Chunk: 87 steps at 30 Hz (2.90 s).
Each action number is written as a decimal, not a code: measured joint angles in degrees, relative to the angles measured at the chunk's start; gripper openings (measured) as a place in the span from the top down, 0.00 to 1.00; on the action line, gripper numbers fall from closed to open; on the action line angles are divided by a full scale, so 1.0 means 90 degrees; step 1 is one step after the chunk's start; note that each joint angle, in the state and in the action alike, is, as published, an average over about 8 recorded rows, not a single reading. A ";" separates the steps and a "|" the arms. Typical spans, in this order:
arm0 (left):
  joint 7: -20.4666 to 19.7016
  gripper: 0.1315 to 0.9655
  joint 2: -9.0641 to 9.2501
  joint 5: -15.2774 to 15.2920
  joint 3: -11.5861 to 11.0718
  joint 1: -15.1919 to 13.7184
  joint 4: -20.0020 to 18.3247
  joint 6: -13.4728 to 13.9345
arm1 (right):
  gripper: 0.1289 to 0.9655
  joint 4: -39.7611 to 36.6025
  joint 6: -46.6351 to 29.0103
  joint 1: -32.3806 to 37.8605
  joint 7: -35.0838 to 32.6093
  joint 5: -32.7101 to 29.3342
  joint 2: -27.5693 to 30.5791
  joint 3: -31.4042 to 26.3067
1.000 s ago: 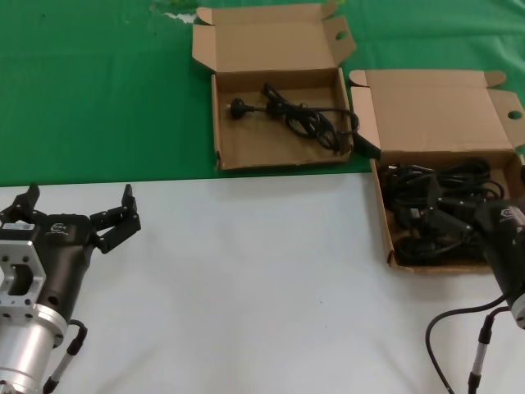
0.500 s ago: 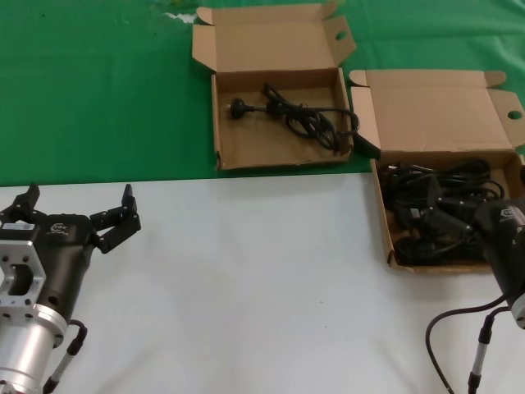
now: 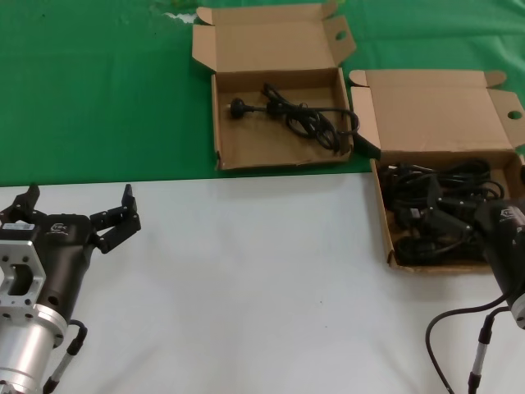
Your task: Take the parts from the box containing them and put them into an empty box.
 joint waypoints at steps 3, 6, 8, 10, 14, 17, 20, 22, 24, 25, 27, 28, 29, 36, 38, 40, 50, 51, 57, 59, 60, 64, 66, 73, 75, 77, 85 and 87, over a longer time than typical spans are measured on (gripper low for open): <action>0.0000 0.00 0.0000 0.0000 0.0000 0.0000 0.0000 0.0000 | 0.00 0.0000 0.0000 0.0000 0.0000 0.0000 0.0000 0.0000; 0.0000 0.00 0.0000 0.0000 0.0000 0.0000 0.0000 0.0000 | 0.00 0.0000 0.0000 0.0000 0.0000 0.0000 0.0000 0.0000; 0.0000 0.00 0.0000 0.0000 0.0000 0.0000 0.0000 0.0000 | 0.00 0.0000 0.0000 0.0000 0.0000 0.0000 0.0000 0.0000; 0.0000 0.00 0.0000 0.0000 0.0000 0.0000 0.0000 0.0000 | 0.00 0.0000 0.0000 0.0000 0.0000 0.0000 0.0000 0.0000; 0.0000 0.00 0.0000 0.0000 0.0000 0.0000 0.0000 0.0000 | 0.00 0.0000 0.0000 0.0000 0.0000 0.0000 0.0000 0.0000; 0.0000 0.00 0.0000 0.0000 0.0000 0.0000 0.0000 0.0000 | 0.00 0.0000 0.0000 0.0000 0.0000 0.0000 0.0000 0.0000; 0.0000 0.00 0.0000 0.0000 0.0000 0.0000 0.0000 0.0000 | 0.00 0.0000 0.0000 0.0000 0.0000 0.0000 0.0000 0.0000; 0.0000 0.00 0.0000 0.0000 0.0000 0.0000 0.0000 0.0000 | 0.00 0.0000 0.0000 0.0000 0.0000 0.0000 0.0000 0.0000; 0.0000 0.00 0.0000 0.0000 0.0000 0.0000 0.0000 0.0000 | 0.00 0.0000 0.0000 0.0000 0.0000 0.0000 0.0000 0.0000; 0.0000 0.00 0.0000 0.0000 0.0000 0.0000 0.0000 0.0000 | 0.00 0.0000 0.0000 0.0000 0.0000 0.0000 0.0000 0.0000; 0.0000 0.00 0.0000 0.0000 0.0000 0.0000 0.0000 0.0000 | 0.00 0.0000 0.0000 0.0000 0.0000 0.0000 0.0000 0.0000; 0.0000 0.00 0.0000 0.0000 0.0000 0.0000 0.0000 0.0000 | 0.00 0.0000 0.0000 0.0000 0.0000 0.0000 0.0000 0.0000; 0.0000 0.00 0.0000 0.0000 0.0000 0.0000 0.0000 0.0000 | 0.00 0.0000 0.0000 0.0000 0.0000 0.0000 0.0000 0.0000; 0.0000 0.00 0.0000 0.0000 0.0000 0.0000 0.0000 0.0000 | 0.00 0.0000 0.0000 0.0000 0.0000 0.0000 0.0000 0.0000; 0.0000 0.00 0.0000 0.0000 0.0000 0.0000 0.0000 0.0000 | 0.00 0.0000 0.0000 0.0000 0.0000 0.0000 0.0000 0.0000; 0.0000 0.00 0.0000 0.0000 0.0000 0.0000 0.0000 0.0000 | 0.00 0.0000 0.0000 0.0000 0.0000 0.0000 0.0000 0.0000; -0.0003 0.00 0.0000 0.0000 0.0000 0.0000 0.0000 0.0000 | 0.00 0.0000 0.0000 0.0000 0.0000 0.0000 0.0000 0.0000; -0.0004 0.00 0.0000 0.0000 0.0000 0.0000 0.0000 0.0000 | 0.00 0.0000 0.0000 0.0000 0.0000 0.0000 0.0000 0.0000; -0.0003 0.00 0.0000 0.0000 0.0000 0.0000 0.0000 0.0000 | 0.00 0.0000 0.0000 0.0000 0.0000 0.0000 0.0000 0.0000; -0.0002 0.00 0.0000 0.0000 0.0000 0.0000 0.0000 0.0000 | 0.00 0.0000 0.0000 0.0000 0.0000 0.0000 0.0000 0.0000; -0.0001 0.00 0.0000 0.0000 0.0000 0.0000 0.0000 0.0000 | 0.00 0.0000 0.0000 0.0000 0.0000 0.0000 0.0000 0.0000; -0.0001 0.00 0.0000 0.0000 0.0000 0.0000 0.0000 0.0000 | 0.00 0.0000 0.0000 0.0000 0.0000 0.0000 0.0000 0.0000; -0.0001 0.00 0.0000 0.0000 0.0000 0.0000 0.0000 0.0000 | 0.00 0.0000 0.0000 0.0000 0.0000 0.0000 0.0000 0.0000; -0.0001 0.00 0.0000 0.0000 0.0000 0.0000 0.0000 0.0000 | 0.00 0.0000 0.0000 0.0000 0.0000 0.0000 0.0000 0.0000; -0.0001 0.00 0.0000 0.0000 0.0000 0.0000 0.0000 0.0000 | 0.00 0.0000 0.0000 0.0000 0.0000 0.0000 0.0000 0.0000; -0.0001 0.00 0.0000 0.0000 0.0000 0.0000 0.0000 0.0000 | 0.00 0.0000 0.0000 0.0000 0.0000 0.0000 0.0000 0.0000; 0.0002 0.00 0.0000 0.0000 0.0000 0.0000 0.0000 0.0000 | 0.00 0.0000 0.0000 0.0000 0.0000 0.0000 0.0000 0.0000; 0.0003 0.00 0.0000 0.0000 0.0000 0.0000 0.0000 0.0000 | 0.00 0.0000 0.0000 0.0000 0.0000 0.0000 0.0000 0.0000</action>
